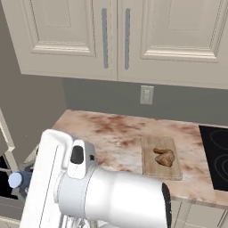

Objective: Pick the chicken drumstick from the plate and place it on the cutting board. Then pick the condiment bottle from the cabinet and place it next to the cutting board.

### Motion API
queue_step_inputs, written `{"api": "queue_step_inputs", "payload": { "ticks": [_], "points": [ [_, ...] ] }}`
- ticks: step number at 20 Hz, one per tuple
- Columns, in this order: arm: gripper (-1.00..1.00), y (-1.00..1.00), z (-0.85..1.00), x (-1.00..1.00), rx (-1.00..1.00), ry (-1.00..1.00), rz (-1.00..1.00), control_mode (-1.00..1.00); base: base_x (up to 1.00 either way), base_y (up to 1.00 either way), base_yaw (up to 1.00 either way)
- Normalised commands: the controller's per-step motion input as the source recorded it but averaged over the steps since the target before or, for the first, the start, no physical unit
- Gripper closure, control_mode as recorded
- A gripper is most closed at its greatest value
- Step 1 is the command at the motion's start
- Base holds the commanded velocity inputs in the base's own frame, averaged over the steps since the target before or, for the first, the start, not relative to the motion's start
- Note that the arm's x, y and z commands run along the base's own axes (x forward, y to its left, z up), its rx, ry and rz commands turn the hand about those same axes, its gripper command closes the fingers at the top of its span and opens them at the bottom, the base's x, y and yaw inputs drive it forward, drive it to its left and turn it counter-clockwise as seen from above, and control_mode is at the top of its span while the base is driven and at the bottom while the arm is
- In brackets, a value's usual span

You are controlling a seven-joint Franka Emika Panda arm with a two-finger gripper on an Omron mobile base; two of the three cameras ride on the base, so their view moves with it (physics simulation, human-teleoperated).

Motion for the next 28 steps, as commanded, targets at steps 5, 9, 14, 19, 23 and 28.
{"api": "queue_step_inputs", "payload": {
  "ticks": [5, 9, 14, 19, 23, 28],
  "points": [
    [1.0, -0.19, -0.13, 0.2, 0.0, 0.18, 0.0, -1.0, 0.0, 0.0, 0.0],
    [1.0, -0.1, -0.2, 0.22, 0.0, 0.18, 0.0, -1.0, 0.0, 0.0, 0.0],
    [1.0, -0.01, -0.26, 0.16, -0.02, 0.11, 0.0, -1.0, 0.0, 0.0, 0.0],
    [1.0, 0.0, -0.32, 0.14, -0.01, 0.04, 0.0, -1.0, 0.0, 0.0, 0.0],
    [1.0, 0.0, -0.33, 0.21, 0.0, 0.03, 0.0, -1.0, 0.0, 0.0, 0.0],
    [1.0, 0.0, -0.25, 0.32, 0.04, 0.05, -0.01, -1.0, 0.0, 0.0, 0.0]
  ]
}}
